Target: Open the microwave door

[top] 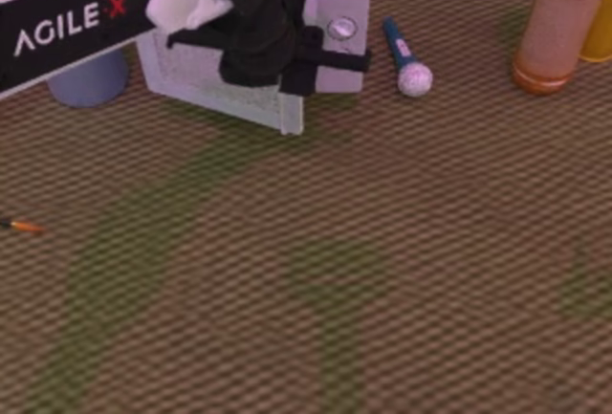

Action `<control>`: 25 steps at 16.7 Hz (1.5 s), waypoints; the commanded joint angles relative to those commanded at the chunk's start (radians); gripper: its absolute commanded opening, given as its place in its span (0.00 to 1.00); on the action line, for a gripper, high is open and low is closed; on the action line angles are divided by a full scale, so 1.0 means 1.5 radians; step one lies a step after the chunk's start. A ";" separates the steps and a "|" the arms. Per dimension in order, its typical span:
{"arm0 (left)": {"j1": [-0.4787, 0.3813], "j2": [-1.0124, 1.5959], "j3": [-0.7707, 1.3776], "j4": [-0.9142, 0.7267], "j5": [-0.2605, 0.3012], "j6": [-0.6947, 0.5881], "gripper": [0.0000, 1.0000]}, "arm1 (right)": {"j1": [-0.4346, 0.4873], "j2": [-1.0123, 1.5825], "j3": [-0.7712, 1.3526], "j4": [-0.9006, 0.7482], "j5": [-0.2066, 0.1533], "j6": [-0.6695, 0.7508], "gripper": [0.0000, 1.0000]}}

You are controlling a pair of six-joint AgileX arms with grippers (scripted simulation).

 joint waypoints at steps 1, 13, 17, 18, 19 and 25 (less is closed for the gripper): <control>-0.004 0.002 -0.002 0.000 0.004 -0.003 0.00 | 0.000 0.000 0.000 0.000 0.000 0.000 1.00; 0.017 -0.059 -0.083 0.034 0.044 0.079 0.00 | 0.000 0.000 0.000 0.000 0.000 0.000 1.00; 0.017 -0.059 -0.083 0.034 0.044 0.079 0.00 | 0.000 0.000 0.000 0.000 0.000 0.000 1.00; 0.017 -0.059 -0.083 0.034 0.044 0.079 0.00 | 0.000 0.000 0.000 0.000 0.000 0.000 1.00; 0.017 -0.059 -0.083 0.034 0.044 0.079 0.00 | 0.000 0.000 0.000 0.000 0.000 0.000 1.00; 0.017 -0.059 -0.083 0.034 0.044 0.079 0.00 | 0.000 0.000 0.000 0.000 0.000 0.000 1.00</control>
